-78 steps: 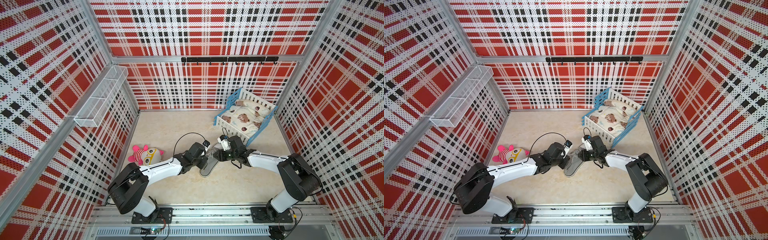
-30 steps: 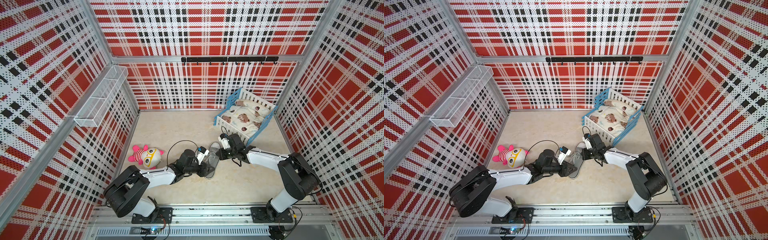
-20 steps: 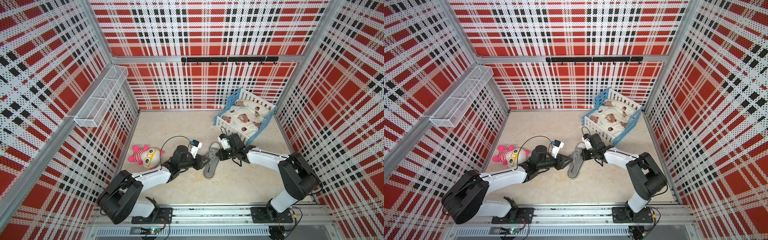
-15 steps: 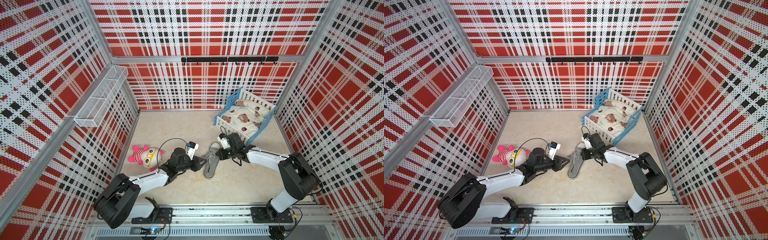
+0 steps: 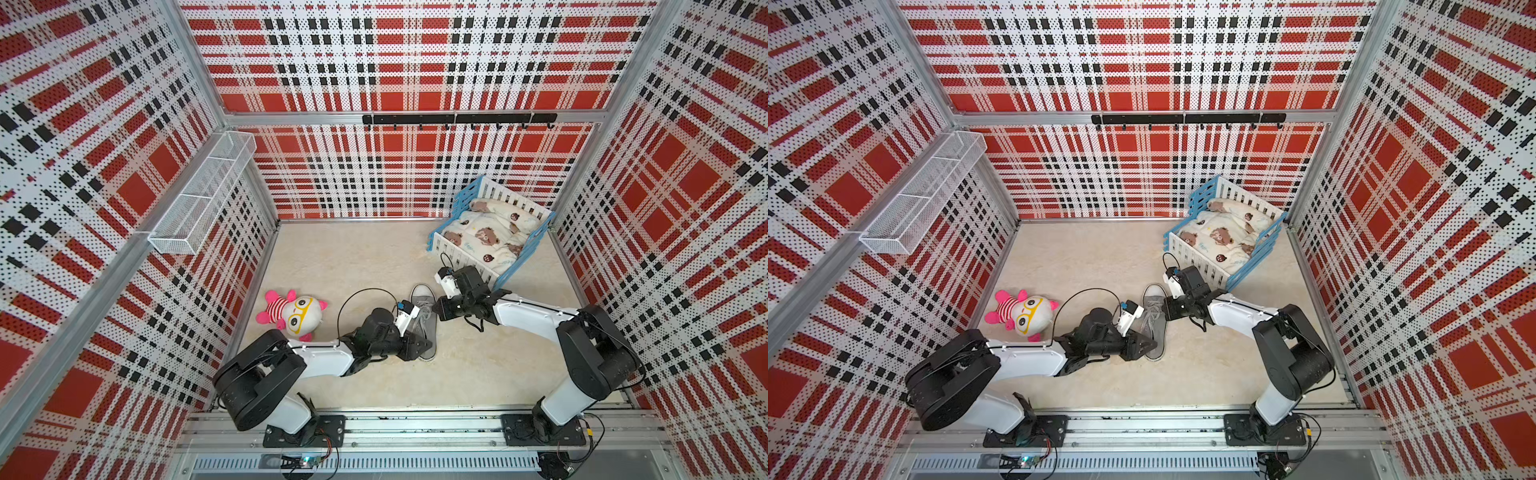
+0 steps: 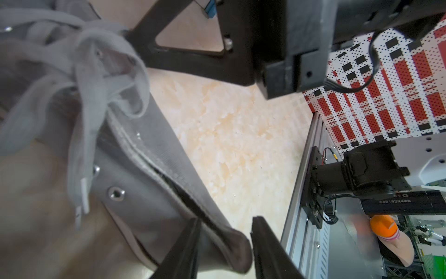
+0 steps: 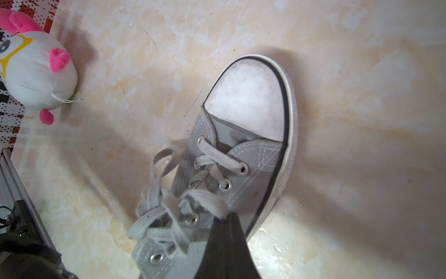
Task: Tie the shoes
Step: Tie the shoelace on the shoe.
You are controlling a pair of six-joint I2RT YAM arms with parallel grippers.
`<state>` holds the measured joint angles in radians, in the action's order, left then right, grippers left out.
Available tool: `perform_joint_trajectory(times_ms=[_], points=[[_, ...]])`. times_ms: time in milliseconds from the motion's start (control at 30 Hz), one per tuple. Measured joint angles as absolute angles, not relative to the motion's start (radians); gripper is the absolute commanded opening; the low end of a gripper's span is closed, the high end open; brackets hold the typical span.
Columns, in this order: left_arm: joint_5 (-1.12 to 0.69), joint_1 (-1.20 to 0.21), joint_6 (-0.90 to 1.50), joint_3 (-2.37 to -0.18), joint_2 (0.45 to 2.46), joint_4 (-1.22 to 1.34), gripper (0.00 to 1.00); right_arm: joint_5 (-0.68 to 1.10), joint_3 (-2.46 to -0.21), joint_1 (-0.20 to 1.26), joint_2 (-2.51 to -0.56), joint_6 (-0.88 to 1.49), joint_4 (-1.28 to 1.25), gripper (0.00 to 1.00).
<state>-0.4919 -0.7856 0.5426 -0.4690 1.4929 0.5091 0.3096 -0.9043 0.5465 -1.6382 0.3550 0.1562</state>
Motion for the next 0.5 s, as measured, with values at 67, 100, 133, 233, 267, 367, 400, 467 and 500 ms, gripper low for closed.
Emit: perform_joint_trajectory(times_ms=[67,100,133,233,267,367,400,467,500], points=[[-0.502,-0.769,0.542,-0.474,1.488,0.518,0.40,0.310,-0.904,0.546,-1.638,0.352,0.160,0.00],[-0.505,-0.753,0.543,-0.474,1.479,0.519,0.40,0.311,-0.904,0.546,-1.638,0.352,0.162,0.00],[-0.506,-0.732,0.542,-0.469,1.463,0.520,0.40,0.312,-0.904,0.546,-1.638,0.350,0.164,0.00],[-0.491,-0.660,0.550,-0.433,1.381,0.528,0.42,0.315,-0.904,0.545,-1.638,0.345,0.167,0.00],[-0.480,-0.635,0.554,-0.418,1.351,0.531,0.43,0.317,-0.904,0.544,-1.638,0.344,0.167,0.00],[-0.428,-0.557,0.569,-0.366,1.279,0.542,0.48,0.321,-0.904,0.544,-1.638,0.341,0.167,0.00],[-0.409,-0.532,0.577,-0.352,1.268,0.543,0.49,0.322,-0.904,0.544,-1.638,0.341,0.167,0.00],[-0.383,-0.498,0.586,-0.339,1.270,0.543,0.52,0.326,-0.904,0.543,-1.638,0.341,0.167,0.00],[-0.371,-0.485,0.592,-0.337,1.279,0.543,0.54,0.328,-0.904,0.543,-1.638,0.341,0.167,0.00]])
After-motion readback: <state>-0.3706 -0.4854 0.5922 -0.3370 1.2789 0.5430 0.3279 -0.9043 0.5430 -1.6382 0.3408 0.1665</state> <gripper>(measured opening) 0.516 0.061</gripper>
